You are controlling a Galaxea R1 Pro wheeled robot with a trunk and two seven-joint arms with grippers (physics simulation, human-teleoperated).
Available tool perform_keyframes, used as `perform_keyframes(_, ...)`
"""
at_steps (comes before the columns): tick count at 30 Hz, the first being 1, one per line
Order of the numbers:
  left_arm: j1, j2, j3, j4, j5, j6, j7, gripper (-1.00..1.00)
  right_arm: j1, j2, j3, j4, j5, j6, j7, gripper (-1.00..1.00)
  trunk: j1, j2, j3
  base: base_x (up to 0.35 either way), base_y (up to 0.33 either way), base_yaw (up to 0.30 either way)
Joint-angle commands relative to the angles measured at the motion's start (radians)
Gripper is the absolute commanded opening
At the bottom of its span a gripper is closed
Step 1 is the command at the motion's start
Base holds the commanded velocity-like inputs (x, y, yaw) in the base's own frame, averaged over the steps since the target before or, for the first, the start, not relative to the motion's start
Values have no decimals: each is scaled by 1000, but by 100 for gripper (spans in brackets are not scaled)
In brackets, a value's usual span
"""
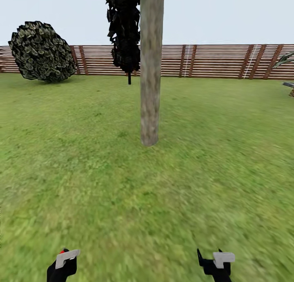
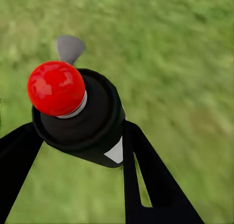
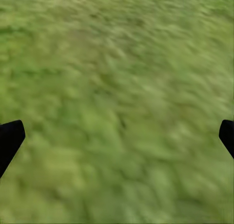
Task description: In the garden, pick up the pesticide atomizer on the floor and spray pesticide onto both trees until each tree trunk is fully covered.
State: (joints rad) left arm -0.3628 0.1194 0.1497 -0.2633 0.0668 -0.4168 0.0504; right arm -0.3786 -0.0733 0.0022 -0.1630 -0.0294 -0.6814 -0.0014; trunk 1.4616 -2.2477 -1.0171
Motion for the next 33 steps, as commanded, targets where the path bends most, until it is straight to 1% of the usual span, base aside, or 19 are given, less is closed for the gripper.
perform_keyframes(1, -1, 0, -4, 1, 7, -4, 2, -100, 0, 0, 1, 0, -3, -3, 0, 100, 0, 0, -1, 339, -68, 142)
perform_keyframes(22, -2, 3, -3, 1, 7, -4, 2, -100, 0, 0, 1, 1, -3, -3, 0, 100, 0, 0, -1, 338, -81, 10)
perform_keyframes(33, -1, 3, -4, 1, 7, -4, 2, -100, 0, 0, 1, 1, -3, -3, 0, 100, 0, 0, -1, 338, -10, 0)
